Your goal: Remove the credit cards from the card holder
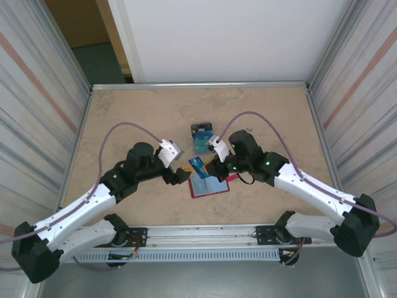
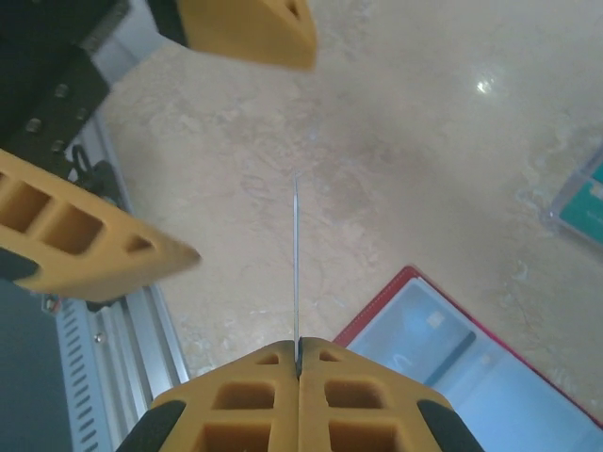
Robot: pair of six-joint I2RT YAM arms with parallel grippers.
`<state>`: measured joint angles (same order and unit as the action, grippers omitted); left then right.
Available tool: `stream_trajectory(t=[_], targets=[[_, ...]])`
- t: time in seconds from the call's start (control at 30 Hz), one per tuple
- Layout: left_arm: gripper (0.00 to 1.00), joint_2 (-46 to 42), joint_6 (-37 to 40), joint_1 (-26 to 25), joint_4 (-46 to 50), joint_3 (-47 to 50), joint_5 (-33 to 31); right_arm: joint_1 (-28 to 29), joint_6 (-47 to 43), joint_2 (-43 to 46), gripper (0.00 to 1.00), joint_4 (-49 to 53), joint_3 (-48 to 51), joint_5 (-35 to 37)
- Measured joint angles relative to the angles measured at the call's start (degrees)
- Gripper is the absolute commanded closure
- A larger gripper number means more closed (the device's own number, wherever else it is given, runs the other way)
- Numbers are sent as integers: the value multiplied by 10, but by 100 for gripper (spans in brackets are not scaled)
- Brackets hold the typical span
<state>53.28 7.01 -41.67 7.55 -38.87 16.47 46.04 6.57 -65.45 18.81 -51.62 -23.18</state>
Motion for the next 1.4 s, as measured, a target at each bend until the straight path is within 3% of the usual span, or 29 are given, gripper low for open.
stream_trajectory(t=[0.17, 0.27, 0.47, 0.6, 0.7, 0.83, 0.87, 1.07, 1.17, 1.4], targets=[[35, 33, 36, 0, 12, -15, 66, 9, -38, 0, 100, 25, -15, -11], [51, 48, 50, 0, 14, -20, 93, 15, -52, 0, 100, 41, -18, -13], [73, 73, 66, 0, 18, -32, 129, 16, -71, 0, 100, 51, -22, -20], [97, 80, 70, -2, 26, -35, 153, 16, -75, -2, 98, 58, -22, -15], [100, 83, 76, -6, 32, -36, 162, 16, -82, -2, 87, 66, -23, -8], [100, 83, 75, -10, 29, -36, 161, 16, -81, -2, 53, 65, -26, 5], [100, 83, 73, -10, 27, -36, 155, 16, -79, 0, 48, 63, -27, 8], [100, 44, 42, -10, -5, -18, 94, 3, -50, 47, 21, 38, -23, 28], [100, 8, 9, -10, -34, 10, 52, -16, -20, 93, 0, 5, -5, 33], [100, -66, -75, -10, -106, 85, -47, -46, 52, 168, 1, -82, 50, 34]])
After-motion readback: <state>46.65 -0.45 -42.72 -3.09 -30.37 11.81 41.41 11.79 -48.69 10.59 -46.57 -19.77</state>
